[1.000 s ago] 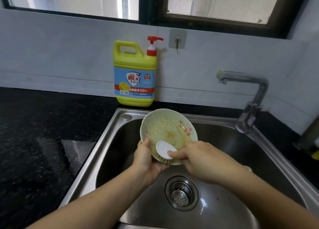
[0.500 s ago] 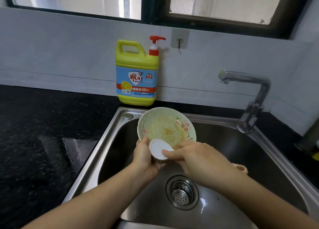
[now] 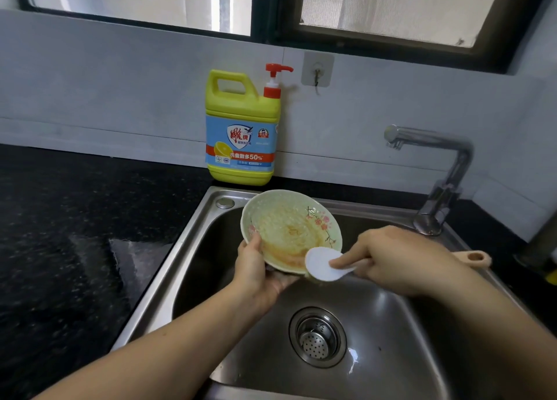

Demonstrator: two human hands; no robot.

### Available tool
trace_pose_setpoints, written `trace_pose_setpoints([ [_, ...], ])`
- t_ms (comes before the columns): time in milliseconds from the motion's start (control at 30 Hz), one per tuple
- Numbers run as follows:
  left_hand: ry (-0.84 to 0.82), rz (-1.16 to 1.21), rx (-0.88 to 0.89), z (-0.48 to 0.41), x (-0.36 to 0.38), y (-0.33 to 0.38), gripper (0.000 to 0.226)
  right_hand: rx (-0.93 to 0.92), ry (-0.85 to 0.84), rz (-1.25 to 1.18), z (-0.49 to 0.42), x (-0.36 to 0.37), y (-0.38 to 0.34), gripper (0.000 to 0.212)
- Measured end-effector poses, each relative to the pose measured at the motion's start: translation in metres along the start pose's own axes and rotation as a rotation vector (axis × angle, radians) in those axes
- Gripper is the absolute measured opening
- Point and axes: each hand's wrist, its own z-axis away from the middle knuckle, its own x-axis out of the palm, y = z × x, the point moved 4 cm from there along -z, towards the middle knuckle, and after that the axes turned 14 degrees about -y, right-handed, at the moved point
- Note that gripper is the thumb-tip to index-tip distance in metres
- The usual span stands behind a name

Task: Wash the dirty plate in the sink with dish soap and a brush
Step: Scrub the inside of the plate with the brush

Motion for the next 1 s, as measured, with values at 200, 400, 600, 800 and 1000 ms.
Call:
trace_pose_setpoints([
  [200, 0.013, -0.117, -0.03, -0.002, -0.003, 0.0, 0.049, -0.202, 0.173, -0.12, -0.016, 0.028, -0.047, 0.035],
  [400, 0.062, -0.04, 0.003, 0.003, -0.001, 0.004, 0.05, -0.155, 0.068, -0.064, -0.013, 0.019, -0.028, 0.034],
  [600, 0.052, -0.057, -0.068, 0.011, 0.004, 0.0, 0.05, -0.121, -0.048, -0.377, -0.015, 0.005, 0.004, 0.032],
  [800, 0.015, -0.184, -0.15, 0.016, 0.011, -0.004, 0.049, 0.136, 0.081, 0.005, -0.016, 0.01, 0.015, 0.033],
  [1000, -0.075, -0.29, -0.208, 0.018, 0.013, -0.012, 0.05, -0.065, 0.06, -0.041, -0.029, 0.032, -0.021, 0.036],
])
